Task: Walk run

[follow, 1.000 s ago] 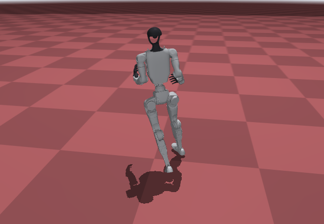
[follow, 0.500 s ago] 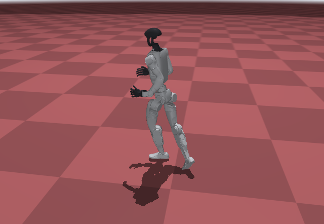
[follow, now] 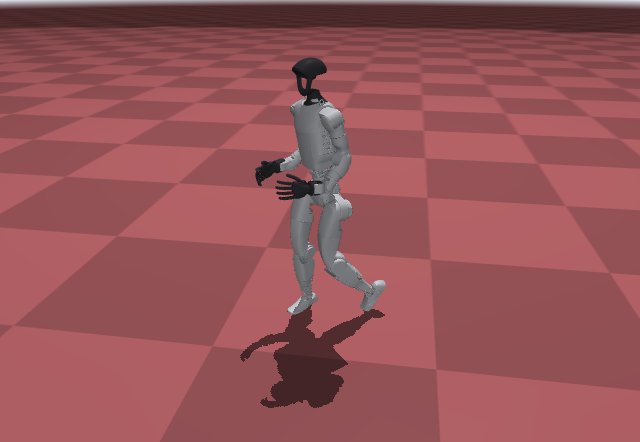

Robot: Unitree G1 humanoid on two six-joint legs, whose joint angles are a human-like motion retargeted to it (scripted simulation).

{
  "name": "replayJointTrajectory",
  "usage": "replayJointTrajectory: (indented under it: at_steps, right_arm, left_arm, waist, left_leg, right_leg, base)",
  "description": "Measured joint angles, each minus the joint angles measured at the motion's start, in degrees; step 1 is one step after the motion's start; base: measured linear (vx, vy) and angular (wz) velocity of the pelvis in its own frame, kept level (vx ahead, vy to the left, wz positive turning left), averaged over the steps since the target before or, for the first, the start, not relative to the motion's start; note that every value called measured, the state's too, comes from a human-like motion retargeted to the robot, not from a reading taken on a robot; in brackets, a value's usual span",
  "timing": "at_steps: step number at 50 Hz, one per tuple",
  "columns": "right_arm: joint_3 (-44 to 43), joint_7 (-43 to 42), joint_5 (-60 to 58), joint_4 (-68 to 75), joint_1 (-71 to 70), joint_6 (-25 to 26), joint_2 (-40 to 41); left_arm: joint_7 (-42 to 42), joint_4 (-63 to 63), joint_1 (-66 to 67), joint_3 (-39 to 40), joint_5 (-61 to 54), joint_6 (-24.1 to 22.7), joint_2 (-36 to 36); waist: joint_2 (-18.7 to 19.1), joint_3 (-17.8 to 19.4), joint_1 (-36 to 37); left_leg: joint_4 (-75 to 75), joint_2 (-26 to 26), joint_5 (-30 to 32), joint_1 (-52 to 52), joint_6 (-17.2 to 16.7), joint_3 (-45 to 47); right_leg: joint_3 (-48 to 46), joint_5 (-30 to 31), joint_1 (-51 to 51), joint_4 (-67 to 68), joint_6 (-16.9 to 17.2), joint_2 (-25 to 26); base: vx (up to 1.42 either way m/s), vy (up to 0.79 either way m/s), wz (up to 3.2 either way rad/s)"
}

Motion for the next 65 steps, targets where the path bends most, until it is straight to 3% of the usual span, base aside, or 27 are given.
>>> replayJointTrajectory:
  at_steps: [2, 5, 10, 15, 18, 20, 22, 24, 26, 27, 28, 32, 33, 35, 38, 43, 45, 47, 48, 50, 53, 55, 57, 60, 62, 63, 65]
  right_arm:
    - [-2.28, 0.00, 2.42, 0.83, -3.30, 0.51, 0.20]
    - [-2.96, 0.67, 4.71, 0.75, -7.12, 0.94, 0.69]
    - [-2.16, -0.51, 4.71, -3.10, -12.14, -0.67, -0.83]
    - [-0.80, -0.80, 4.00, -5.29, -15.72, -1.97, -4.13]
    - [-1.00, -0.15, 3.35, -1.99, -15.56, -2.09, -4.07]
    - [-1.45, -0.01, 2.71, 0.73, -14.07, -2.38, -2.16]
    - [-1.51, 0.02, 2.53, 3.67, -11.95, -2.72, 0.66]
    - [-1.99, 0.25, 1.23, 7.31, -9.49, -3.79, 3.85]
    - [-1.56, -0.88, -1.83, 10.70, -6.60, -4.32, 5.47]
    - [-1.34, -1.65, -3.77, 12.30, -5.08, -4.21, 5.69]
    - [-1.57, -1.84, -5.82, 13.74, -3.59, -3.87, 5.66]
    - [-5.26, -1.28, -9.96, 16.30, 4.15, -2.37, 6.69]
    - [-6.29, -1.43, -9.29, 15.91, 6.62, -2.56, 7.34]
    - [-8.10, -2.05, -6.99, 14.99, 10.96, -3.27, 8.57]
    - [-11.15, -2.53, -4.07, 14.05, 14.65, -4.41, 10.10]
    - [-11.71, -3.49, -4.69, 10.40, 11.88, -3.49, 10.08]
    - [-11.16, -4.24, -6.14, 7.14, 8.29, -2.73, 9.63]
    - [-8.97, -5.73, -6.92, 3.95, 4.47, -2.45, 9.07]
    - [-7.98, -6.91, -6.83, 2.97, 2.71, -2.32, 8.70]
    - [-10.62, -7.08, -3.78, 2.51, -5.58, -2.83, 7.21]
    - [-10.40, -5.10, 3.52, 0.94, -15.52, -3.62, 3.97]
    - [-9.61, -4.71, 7.64, -1.52, -17.90, -3.83, 1.31]
    - [-9.05, -3.18, 10.41, -3.65, -17.23, -3.92, -1.03]
    - [-9.98, -0.55, 8.61, -4.89, -13.40, -2.92, -1.78]
    - [-11.05, -0.36, 3.94, -4.62, -9.65, -2.81, -1.13]
    - [-11.10, -1.06, 0.83, -4.08, -7.68, -2.95, -0.53]
    - [-9.41, -4.42, -5.91, -1.54, -4.65, -3.14, 1.07]
  left_arm:
    - [-1.10, 3.45, 1.13, 1.31, 1.79, -0.92, -2.82]
    - [0.37, 6.33, 5.39, 2.28, 2.44, -0.78, -7.19]
    - [0.16, 7.66, 10.75, 3.93, 1.71, -1.09, -7.41]
    - [3.51, 3.71, 10.76, 6.58, 6.45, -1.33, -5.09]
    - [7.14, 2.84, 7.54, 7.70, 8.10, -0.37, -6.27]
    - [7.35, 2.83, 4.14, 8.46, 8.11, 0.24, -7.69]
    - [7.94, 1.97, 1.59, 8.24, 7.49, 0.79, -8.72]
    - [9.97, 1.00, -1.17, 6.92, 7.31, 1.69, -8.24]
    - [12.22, 0.99, -4.59, 5.07, 7.49, 2.35, -7.14]
    - [12.74, 1.49, -6.68, 4.37, 7.46, 2.39, -6.51]
    - [12.57, 2.18, -9.03, 4.13, 7.15, 2.08, -5.90]
    - [11.11, 2.47, -18.13, 1.51, 3.38, 1.28, -2.86]
    - [10.17, 1.90, -20.06, 0.71, 1.88, 1.33, -2.16]
    - [7.90, 0.11, -22.96, -0.13, -1.00, 1.73, -0.72]
    - [6.17, -3.49, -22.14, -0.81, -3.32, 2.61, 1.34]
    - [3.24, -8.16, -12.55, 0.67, -5.38, 5.56, 1.47]
    - [0.31, -8.54, -8.38, 2.48, -4.83, 7.60, 0.54]
    - [-0.23, -7.20, -3.26, 4.50, -2.08, 7.01, -0.81]
    - [0.57, -5.31, 0.33, 4.89, 0.04, 5.43, -1.71]
    - [3.77, 0.91, 4.46, 5.14, 3.68, 3.24, -4.62]
    - [0.16, 6.22, 11.24, 5.99, -0.41, -0.04, -8.24]
    - [-3.20, 7.50, 14.89, 6.91, -1.65, -0.40, -7.60]
    - [-4.32, 7.43, 17.13, 9.21, -0.91, -1.01, -6.55]
    - [-3.26, 7.24, 16.59, 9.85, -2.19, -1.01, -6.53]
    - [-1.73, 5.51, 13.92, 8.48, -3.89, 0.45, -6.97]
    - [-1.17, 4.01, 12.13, 7.78, -4.36, 1.38, -7.09]
    - [-0.08, 0.67, 7.20, 6.65, -4.72, 3.72, -6.35]
  waist:
    - [0.42, 0.28, -0.49]
    - [-2.75, -0.03, 2.33]
    - [-7.30, 1.16, 10.41]
    - [-8.19, 1.16, 12.45]
    - [-9.19, 0.35, 13.83]
    - [-12.53, 0.30, 14.81]
    - [-16.18, -0.04, 15.40]
    - [-15.60, 0.08, 13.97]
    - [-11.75, 1.00, 9.73]
    - [-9.35, 1.21, 7.49]
    - [-7.06, 0.99, 6.38]
    - [-2.82, 2.20, 2.07]
    - [-1.82, 2.49, 0.02]
    - [-0.36, 2.70, -4.16]
    - [2.39, 2.39, -9.23]
    - [5.46, 3.22, -14.37]
    - [2.02, 4.10, -14.77]
    - [1.81, 4.32, -11.97]
    - [3.63, 5.26, -11.93]
    - [6.21, 6.66, -11.15]
    - [3.24, 5.59, -3.28]
    - [1.79, 5.58, 2.53]
    - [-1.65, 4.76, 9.27]
    - [-8.33, 4.36, 16.38]
    - [-11.83, 5.64, 19.02]
    - [-13.40, 7.30, 18.93]
    - [-14.43, 10.66, 15.09]
  left_leg:
    - [10.55, 4.27, 0.63, -6.09, -5.60, 3.93]
    - [14.53, 10.30, -6.73, -12.59, 6.20, 19.44]
    - [7.70, 11.72, -19.42, -25.52, 8.83, 31.34]
    - [-6.58, 16.80, -29.61, -34.48, 15.78, 42.86]
    - [-13.16, 14.45, -33.20, -37.69, 17.06, 42.35]
    - [-12.96, 14.35, -30.18, -38.37, 22.71, 43.64]
    - [-10.46, 14.88, -38.95, -34.93, 22.71, 47.43]
    - [-8.70, 13.13, -43.26, -33.21, 22.71, 40.90]
    - [-5.86, 9.79, -46.27, -32.34, 22.71, 28.66]
    - [-4.75, 10.47, -47.98, -30.15, 22.69, 26.17]
    - [-4.15, 11.93, -49.94, -28.18, 22.64, 24.66]
    - [-6.10, 13.25, -52.72, -19.48, 20.79, 19.39]
    - [-8.39, 12.60, -52.10, -16.57, 20.70, 16.79]
    - [-14.45, 10.88, -49.10, -10.27, 20.65, 12.16]
    - [-24.87, 12.15, -34.14, -0.59, 15.53, 9.65]
    - [-27.94, 16.54, 3.73, 9.13, 4.09, 10.71]
    - [-21.42, 12.78, 11.21, 10.92, 3.03, 13.35]
    - [-5.30, 9.42, 8.24, 5.62, 2.95, 13.50]
    - [5.44, 7.08, 3.51, 2.46, 2.48, 10.06]
    - [23.97, 7.65, -5.51, -7.59, -0.75, 7.96]
    - [31.46, 15.55, -17.28, -22.93, 3.69, 21.97]
    - [31.08, 20.34, -22.83, -32.69, 7.51, 26.48]
    - [23.25, 20.04, -24.74, -40.78, 8.08, 27.36]
    - [3.49, 20.67, -26.17, -47.26, 11.78, 32.15]
    - [-11.01, 17.76, -27.51, -46.74, 11.75, 29.78]
    - [-16.24, 15.50, -29.22, -44.64, 10.73, 28.89]
    - [-20.72, 13.32, -32.24, -39.22, 8.79, 29.51]
  right_leg:
    - [-9.24, -1.34, 1.84, 0.41, 0.36, -2.64]
    - [-15.82, -0.56, 7.03, -3.02, -0.89, -5.15]
    - [-19.76, 4.58, 13.09, -9.39, 0.69, -5.67]
    - [-21.18, 3.43, 17.35, -11.75, -1.48, 0.31]
    - [-25.99, 5.27, 20.81, -12.63, -2.01, 3.33]
    - [-26.78, 10.27, 22.07, -11.48, 0.08, 2.60]
    - [-28.44, 21.32, 21.95, -7.76, 4.79, 0.57]
    - [-27.02, 34.53, 20.39, -0.22, 8.52, 1.90]
    - [-20.27, 42.10, 14.33, 14.73, 6.92, 9.57]
    - [-18.14, 41.21, 10.38, 23.30, 5.36, 12.79]
    - [-19.18, 35.55, 6.87, 29.90, 3.51, 12.99]
    - [-21.29, 18.50, -9.32, 45.13, -8.61, 6.14]
    - [-21.97, 15.16, -13.60, 45.86, -10.18, 3.86]
    - [-21.88, 11.48, -20.70, 42.00, -9.23, -0.07]
    - [-22.93, 8.72, -26.83, 27.30, -7.63, -2.77]
    - [-20.20, 4.04, -25.13, 3.55, -1.77, -3.81]
    - [-24.51, 15.69, -21.03, 3.12, -1.59, -7.06]
    - [-13.76, -3.28, -18.06, 12.31, -6.56, -1.26]
    - [-12.50, -7.24, -16.00, 15.80, -8.83, 2.47]
    - [-16.12, -11.85, -13.13, 19.52, -9.09, 2.39]
    - [-12.75, -14.39, -5.96, 17.45, -12.63, 6.09]
    - [-12.09, -11.61, 1.16, 11.91, -14.17, 7.88]
    - [-10.95, -0.68, 8.86, 3.68, -12.55, 7.94]
    - [-10.36, 28.56, 17.88, -5.23, -5.89, 5.33]
    - [-13.88, 42.60, 21.34, -4.29, 0.48, 1.21]
    - [-14.66, 42.98, 21.41, 3.17, 3.42, -0.94]
    - [-12.43, 43.10, 20.19, 21.02, 2.59, 1.57]
  base:
    - [0.71, -0.10, 2.63]
    - [0.67, -0.04, 1.36]
    - [0.76, -0.07, 0.55]
    - [0.75, -0.15, 1.25]
    - [0.98, -0.17, 0.84]
    - [1.36, -0.30, 0.60]
    - [1.32, -0.34, 0.60]
    - [1.36, -0.12, 1.31]
    - [1.33, -0.13, 2.38]
    - [1.18, -0.09, 2.28]
    - [1.42, -0.15, 1.56]
    - [1.39, -0.25, 1.67]
    - [1.40, -0.34, 2.63]
    - [1.62, -0.44, 2.54]
    - [1.71, -0.52, 1.79]
    - [1.59, -0.51, 0.67]
    - [1.57, -0.60, -0.36]
    - [1.98, -0.74, -0.97]
    - [2.31, -0.72, 0.06]
    - [1.97, -0.48, 0.70]
    - [1.61, -0.30, -0.78]
    - [2.05, -0.23, -0.55]
    - [2.00, -0.28, -0.60]
    - [2.31, -0.20, -0.25]
    - [1.93, -0.25, 0.07]
    - [1.94, -0.34, 0.92]
    - [2.30, -0.44, 1.87]
